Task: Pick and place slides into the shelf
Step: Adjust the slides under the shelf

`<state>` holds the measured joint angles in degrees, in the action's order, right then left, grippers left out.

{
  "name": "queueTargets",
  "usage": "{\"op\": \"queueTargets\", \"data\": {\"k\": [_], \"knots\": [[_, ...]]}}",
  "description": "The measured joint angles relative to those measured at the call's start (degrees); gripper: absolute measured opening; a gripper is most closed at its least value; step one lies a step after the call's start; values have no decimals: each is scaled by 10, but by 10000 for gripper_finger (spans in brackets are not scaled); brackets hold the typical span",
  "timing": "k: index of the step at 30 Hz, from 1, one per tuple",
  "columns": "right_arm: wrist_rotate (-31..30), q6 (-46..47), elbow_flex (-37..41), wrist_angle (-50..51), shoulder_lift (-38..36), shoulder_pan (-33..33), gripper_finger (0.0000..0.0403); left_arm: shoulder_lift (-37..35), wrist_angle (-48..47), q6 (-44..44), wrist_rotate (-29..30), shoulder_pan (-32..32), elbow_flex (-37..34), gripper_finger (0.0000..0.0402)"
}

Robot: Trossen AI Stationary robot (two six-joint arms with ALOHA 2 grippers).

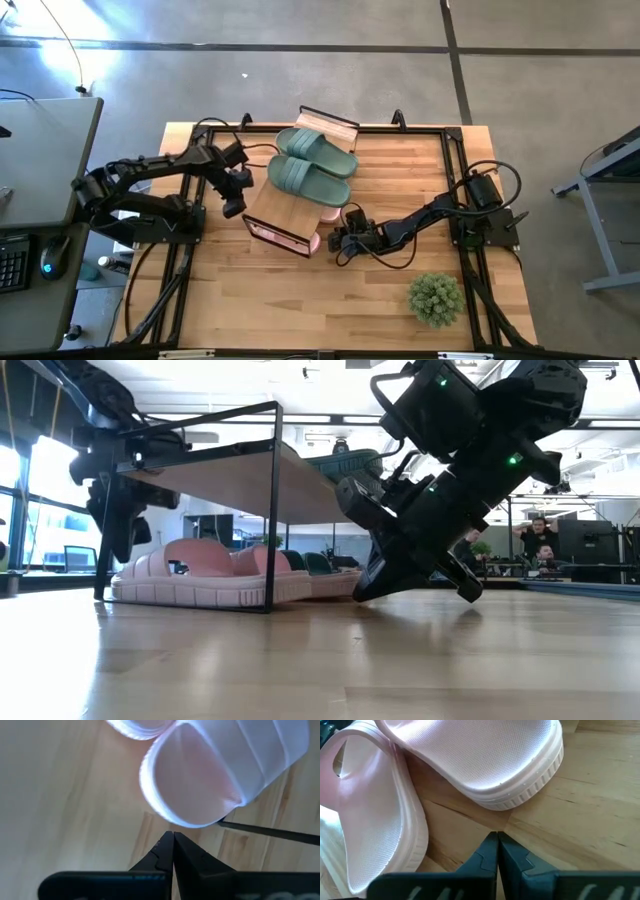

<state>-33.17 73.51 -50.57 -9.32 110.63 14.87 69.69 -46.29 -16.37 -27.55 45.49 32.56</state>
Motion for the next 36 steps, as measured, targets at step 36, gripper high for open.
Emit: {"op": "queueTargets", "data": {"k": [36], "knots": [[-9,-17,0,-21,0,0,0,-2,121,96,-78,-28,-69,0]]}}
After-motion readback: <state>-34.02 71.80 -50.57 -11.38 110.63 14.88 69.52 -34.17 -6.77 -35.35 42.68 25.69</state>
